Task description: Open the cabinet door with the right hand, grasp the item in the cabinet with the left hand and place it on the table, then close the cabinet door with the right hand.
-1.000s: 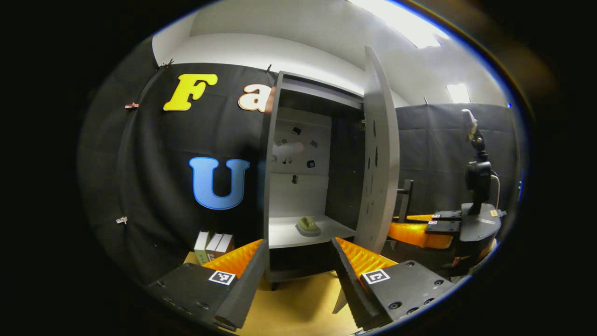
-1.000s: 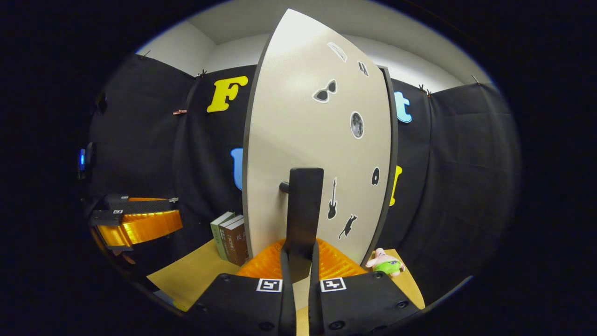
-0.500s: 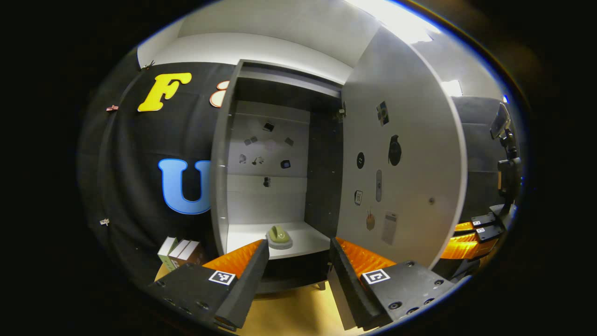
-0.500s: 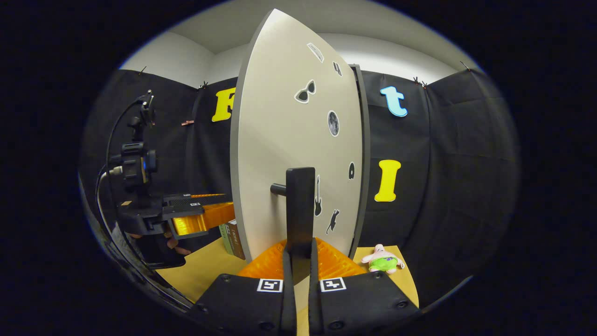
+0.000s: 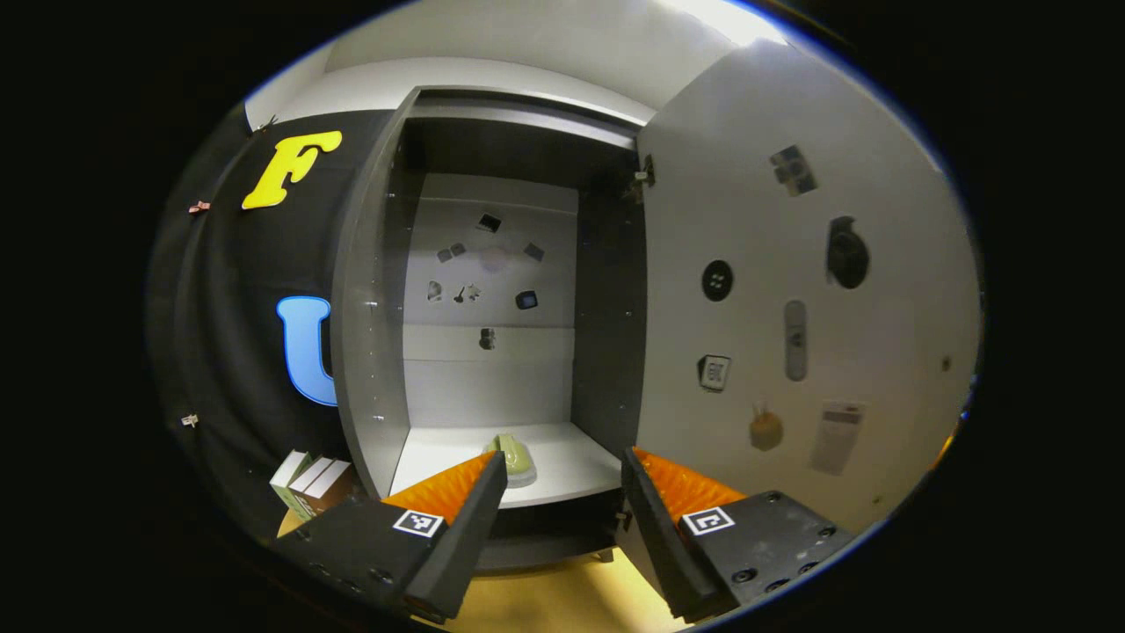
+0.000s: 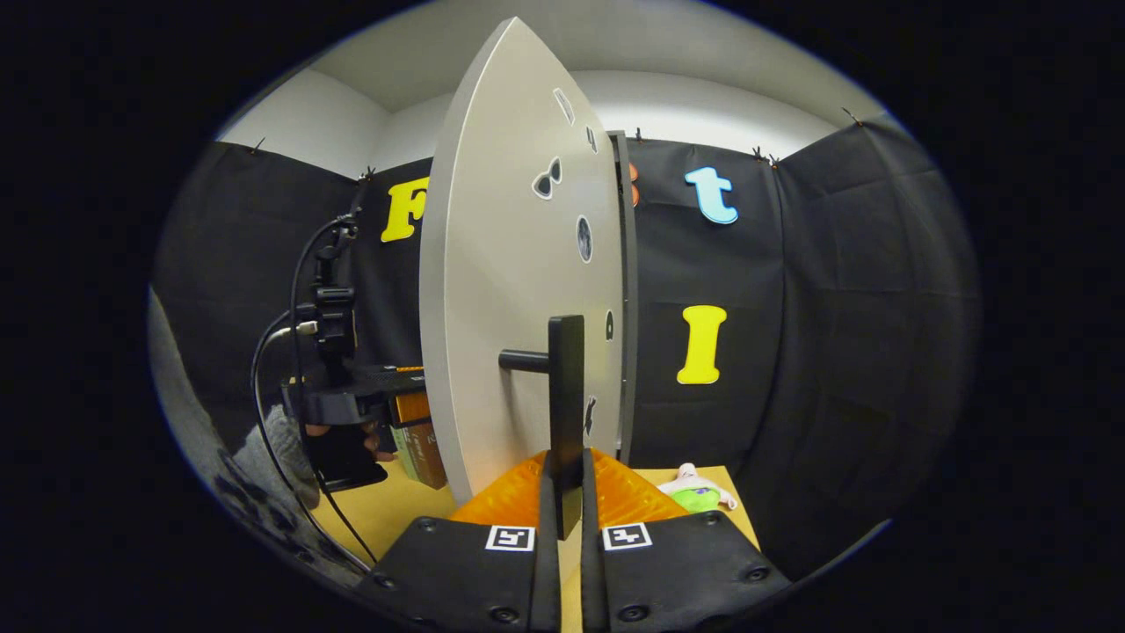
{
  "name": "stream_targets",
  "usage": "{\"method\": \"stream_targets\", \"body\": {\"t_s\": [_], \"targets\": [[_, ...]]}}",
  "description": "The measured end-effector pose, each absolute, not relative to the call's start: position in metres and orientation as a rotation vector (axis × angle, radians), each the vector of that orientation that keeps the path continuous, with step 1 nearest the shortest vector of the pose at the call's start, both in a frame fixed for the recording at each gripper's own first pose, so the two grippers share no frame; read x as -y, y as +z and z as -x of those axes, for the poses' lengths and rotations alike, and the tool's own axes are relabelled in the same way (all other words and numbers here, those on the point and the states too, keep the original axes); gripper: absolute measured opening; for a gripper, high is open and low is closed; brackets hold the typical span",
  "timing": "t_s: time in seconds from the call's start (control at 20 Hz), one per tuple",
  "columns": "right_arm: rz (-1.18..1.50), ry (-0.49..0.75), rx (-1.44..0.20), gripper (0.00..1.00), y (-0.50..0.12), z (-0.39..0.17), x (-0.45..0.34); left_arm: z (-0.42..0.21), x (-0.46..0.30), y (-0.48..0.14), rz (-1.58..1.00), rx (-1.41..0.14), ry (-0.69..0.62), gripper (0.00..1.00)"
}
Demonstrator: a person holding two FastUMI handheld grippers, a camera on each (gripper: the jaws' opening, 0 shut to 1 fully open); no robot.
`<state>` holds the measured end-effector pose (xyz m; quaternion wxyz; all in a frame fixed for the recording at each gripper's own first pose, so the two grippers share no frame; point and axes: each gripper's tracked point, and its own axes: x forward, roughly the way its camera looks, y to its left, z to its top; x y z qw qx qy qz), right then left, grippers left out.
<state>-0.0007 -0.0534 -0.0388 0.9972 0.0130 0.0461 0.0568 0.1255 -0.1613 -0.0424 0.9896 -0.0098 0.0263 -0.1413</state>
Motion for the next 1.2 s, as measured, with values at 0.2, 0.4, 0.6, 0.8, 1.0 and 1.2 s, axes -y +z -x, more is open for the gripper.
{"method": "stream_targets", "body": {"t_s": [0.2,0.4,0.6,0.8,1.0,1.2], "targets": [[0.007,0.053,-0.102,0.13,-0.045,0.001,0.079,-0.157,0.161,-0.045,0.007,-0.068,-0.234,0.84],[-0.058,0.133,-0.104,0.11,-0.043,0.003,0.060,-0.182,0.167,-0.051,-0.023,-0.082,-0.213,0.83],[-0.048,0.141,-0.108,0.13,-0.045,0.004,0.069,-0.219,0.161,-0.059,-0.015,-0.099,-0.180,0.84],[-0.020,0.144,-0.114,0.13,-0.044,0.010,0.070,-0.261,0.157,-0.079,-0.009,-0.150,-0.168,0.83],[-0.040,0.079,-0.100,0.18,-0.039,0.020,0.081,-0.298,0.152,-0.104,-0.006,-0.210,-0.157,0.83],[-0.087,-0.096,-0.102,0.39,-0.038,0.035,0.121,-0.336,0.155,-0.130,-0.004,-0.273,-0.164,0.83]]}}
